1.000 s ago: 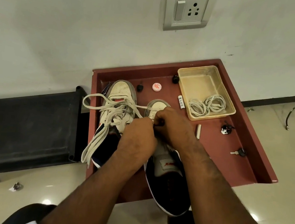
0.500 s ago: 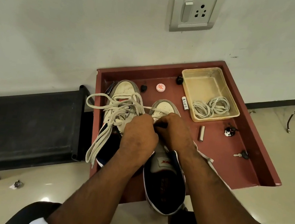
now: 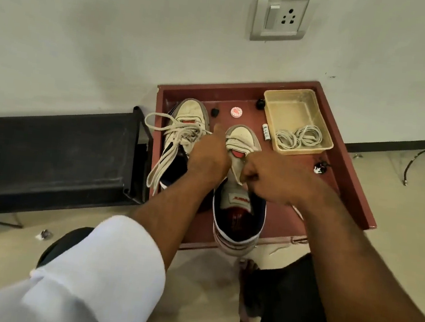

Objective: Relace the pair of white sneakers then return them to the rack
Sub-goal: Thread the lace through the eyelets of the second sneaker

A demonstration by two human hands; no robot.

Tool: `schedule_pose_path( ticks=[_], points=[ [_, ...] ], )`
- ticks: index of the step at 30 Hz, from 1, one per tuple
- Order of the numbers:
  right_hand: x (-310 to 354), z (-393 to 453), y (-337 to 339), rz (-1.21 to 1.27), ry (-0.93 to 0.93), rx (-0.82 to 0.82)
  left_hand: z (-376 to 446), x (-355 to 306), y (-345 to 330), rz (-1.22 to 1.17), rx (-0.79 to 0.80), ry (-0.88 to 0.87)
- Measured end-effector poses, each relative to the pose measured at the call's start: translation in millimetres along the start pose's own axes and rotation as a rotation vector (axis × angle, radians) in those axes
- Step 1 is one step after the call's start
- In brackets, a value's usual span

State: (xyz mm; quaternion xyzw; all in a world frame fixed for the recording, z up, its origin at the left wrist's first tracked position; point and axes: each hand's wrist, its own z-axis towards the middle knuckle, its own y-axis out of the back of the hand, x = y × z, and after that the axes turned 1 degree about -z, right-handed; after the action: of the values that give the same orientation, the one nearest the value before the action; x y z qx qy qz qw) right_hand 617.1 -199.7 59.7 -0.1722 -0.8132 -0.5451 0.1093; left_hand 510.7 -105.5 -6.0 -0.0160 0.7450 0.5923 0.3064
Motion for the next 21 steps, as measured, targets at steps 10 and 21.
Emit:
schedule_pose_path(
  ticks=[10,21],
  points=[
    [57.7,-122.4,-55.1,0.115,0.259,0.45,-10.7,-5.4,10.2,-0.036,0.007,0.026],
    [-32.3,-80.2,-20.9,0.567,-0.214,-0.19,-1.3,0.6,7.5,-0.011,-0.011,-0.035]
  ],
)
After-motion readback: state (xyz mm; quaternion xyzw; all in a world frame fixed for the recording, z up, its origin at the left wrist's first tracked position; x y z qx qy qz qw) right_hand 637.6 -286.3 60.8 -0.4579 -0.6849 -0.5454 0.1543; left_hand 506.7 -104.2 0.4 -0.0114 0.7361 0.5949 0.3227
